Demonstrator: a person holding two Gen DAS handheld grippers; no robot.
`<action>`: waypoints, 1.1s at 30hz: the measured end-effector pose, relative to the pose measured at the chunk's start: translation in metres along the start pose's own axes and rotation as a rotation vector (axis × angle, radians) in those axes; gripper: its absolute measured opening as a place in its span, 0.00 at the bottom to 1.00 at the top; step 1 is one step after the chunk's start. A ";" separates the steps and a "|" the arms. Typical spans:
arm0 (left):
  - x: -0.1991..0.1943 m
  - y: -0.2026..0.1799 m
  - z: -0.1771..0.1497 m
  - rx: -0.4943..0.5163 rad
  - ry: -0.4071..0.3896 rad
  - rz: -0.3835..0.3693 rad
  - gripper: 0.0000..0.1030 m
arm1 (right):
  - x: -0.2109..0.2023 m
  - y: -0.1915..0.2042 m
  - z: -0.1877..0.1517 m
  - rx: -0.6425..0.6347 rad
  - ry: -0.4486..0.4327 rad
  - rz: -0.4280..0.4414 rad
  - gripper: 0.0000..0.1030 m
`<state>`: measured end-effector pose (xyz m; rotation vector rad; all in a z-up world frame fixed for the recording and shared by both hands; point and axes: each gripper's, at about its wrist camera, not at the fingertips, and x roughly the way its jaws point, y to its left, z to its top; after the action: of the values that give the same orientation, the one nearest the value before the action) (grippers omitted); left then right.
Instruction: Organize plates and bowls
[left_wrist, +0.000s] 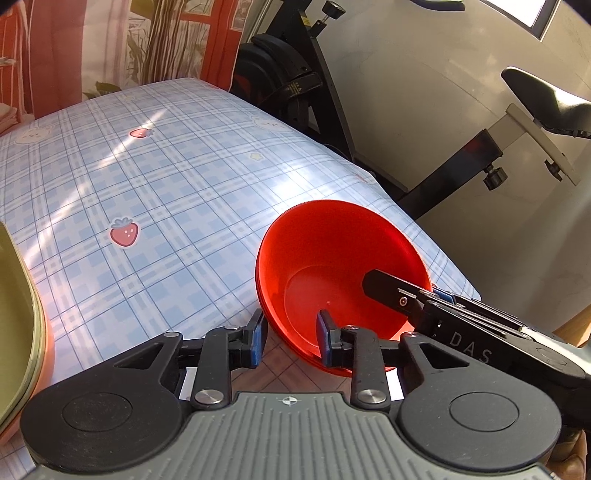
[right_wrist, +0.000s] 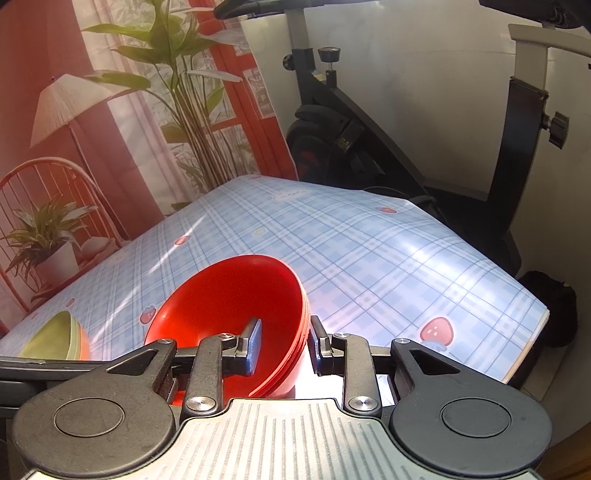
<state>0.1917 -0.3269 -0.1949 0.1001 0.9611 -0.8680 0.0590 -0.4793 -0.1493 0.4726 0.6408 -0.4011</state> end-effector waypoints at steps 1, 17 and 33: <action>-0.001 0.000 -0.001 0.004 0.000 0.006 0.29 | -0.001 0.001 0.000 0.000 0.001 0.005 0.23; -0.040 0.015 -0.009 -0.003 -0.051 0.089 0.29 | -0.004 0.041 0.007 -0.060 0.006 0.067 0.22; -0.103 0.061 0.015 -0.123 -0.214 0.125 0.29 | -0.003 0.123 0.038 -0.167 -0.040 0.185 0.22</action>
<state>0.2158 -0.2311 -0.1262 -0.0377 0.7965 -0.6876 0.1355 -0.3983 -0.0848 0.3600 0.5814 -0.1797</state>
